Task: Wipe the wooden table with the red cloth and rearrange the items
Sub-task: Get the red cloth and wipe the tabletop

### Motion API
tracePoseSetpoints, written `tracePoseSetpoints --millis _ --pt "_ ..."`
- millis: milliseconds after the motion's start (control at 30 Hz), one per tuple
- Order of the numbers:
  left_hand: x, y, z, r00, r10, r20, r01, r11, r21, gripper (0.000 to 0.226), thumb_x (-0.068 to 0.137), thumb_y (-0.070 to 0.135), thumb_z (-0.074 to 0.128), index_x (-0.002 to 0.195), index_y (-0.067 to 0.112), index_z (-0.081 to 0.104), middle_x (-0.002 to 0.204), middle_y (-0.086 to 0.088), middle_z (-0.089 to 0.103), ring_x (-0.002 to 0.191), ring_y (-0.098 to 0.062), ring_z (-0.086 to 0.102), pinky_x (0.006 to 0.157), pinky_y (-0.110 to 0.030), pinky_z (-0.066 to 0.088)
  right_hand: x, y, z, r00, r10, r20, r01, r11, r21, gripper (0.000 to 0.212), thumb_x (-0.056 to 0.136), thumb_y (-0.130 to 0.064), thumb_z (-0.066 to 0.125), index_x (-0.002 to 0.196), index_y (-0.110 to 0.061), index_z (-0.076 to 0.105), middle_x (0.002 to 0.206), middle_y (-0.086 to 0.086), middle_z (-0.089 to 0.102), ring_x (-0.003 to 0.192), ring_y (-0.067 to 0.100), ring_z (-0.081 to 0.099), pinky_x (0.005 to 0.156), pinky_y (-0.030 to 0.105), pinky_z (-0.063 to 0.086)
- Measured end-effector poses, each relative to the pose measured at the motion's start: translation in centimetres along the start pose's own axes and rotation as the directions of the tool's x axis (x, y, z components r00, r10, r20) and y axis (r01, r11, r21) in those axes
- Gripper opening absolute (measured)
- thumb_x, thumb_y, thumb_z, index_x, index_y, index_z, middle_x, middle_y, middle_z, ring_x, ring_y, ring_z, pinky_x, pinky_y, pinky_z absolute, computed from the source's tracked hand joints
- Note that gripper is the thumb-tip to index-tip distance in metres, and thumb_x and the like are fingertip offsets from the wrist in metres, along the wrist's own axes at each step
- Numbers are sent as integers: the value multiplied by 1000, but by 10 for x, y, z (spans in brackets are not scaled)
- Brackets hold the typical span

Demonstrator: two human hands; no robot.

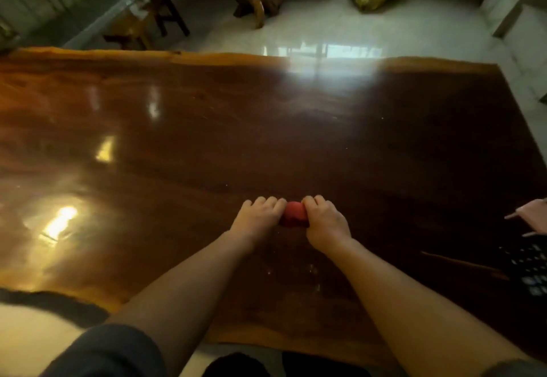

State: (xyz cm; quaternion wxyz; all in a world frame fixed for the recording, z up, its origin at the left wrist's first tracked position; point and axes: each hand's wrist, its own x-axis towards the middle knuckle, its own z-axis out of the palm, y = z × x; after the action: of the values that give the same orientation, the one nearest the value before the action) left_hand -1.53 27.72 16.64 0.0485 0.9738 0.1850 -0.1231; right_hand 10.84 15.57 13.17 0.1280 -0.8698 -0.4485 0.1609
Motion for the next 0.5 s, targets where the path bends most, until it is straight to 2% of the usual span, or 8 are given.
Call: tracePoseSetpoints --millis 133,267,400,433,500 --pt "54 -30 5 1000 -16 -27 15 1000 -18 57 88 12 56 140 18 33 137 -7 47 124 -28 45 96 -49 41 64 8 3 1000 -30 6 30 999 28 52 76 -8 67 121 -24 46 111 1 50 96 22 52 77 36 49" --pt "110 -61 18 999 -12 -48 12 1000 -4 60 91 9 51 146 17 29 156 -8 28 145 -27 22 108 -54 32 121 17 14 999 -32 -33 33 999 22 59 75 -8 68 127 -23 45 114 4 51 96 23 52 78 37 49" --pt "162 -90 40 994 6 -108 -8 1000 -15 62 91 5 50 147 14 27 160 -11 21 148 -28 13 111 -56 28 174 30 37 997 0 -74 2 1000 17 63 76 -10 67 131 -23 40 119 7 50 100 26 52 75 35 43" --pt "171 -95 48 995 -3 -101 1 1000 -21 63 91 5 51 148 13 26 161 -11 18 148 -28 12 111 -56 28 184 33 44 998 7 -59 -7 1000 3 66 77 -10 67 135 -23 38 124 8 49 105 28 52 78 37 44" --pt "184 -103 67 998 -17 -55 15 999 -33 72 89 6 56 151 13 20 162 -12 9 148 -29 9 111 -54 29 198 38 60 1000 14 9 -13 996 -84 77 80 -14 68 145 -26 28 141 12 39 124 35 44 97 46 43"
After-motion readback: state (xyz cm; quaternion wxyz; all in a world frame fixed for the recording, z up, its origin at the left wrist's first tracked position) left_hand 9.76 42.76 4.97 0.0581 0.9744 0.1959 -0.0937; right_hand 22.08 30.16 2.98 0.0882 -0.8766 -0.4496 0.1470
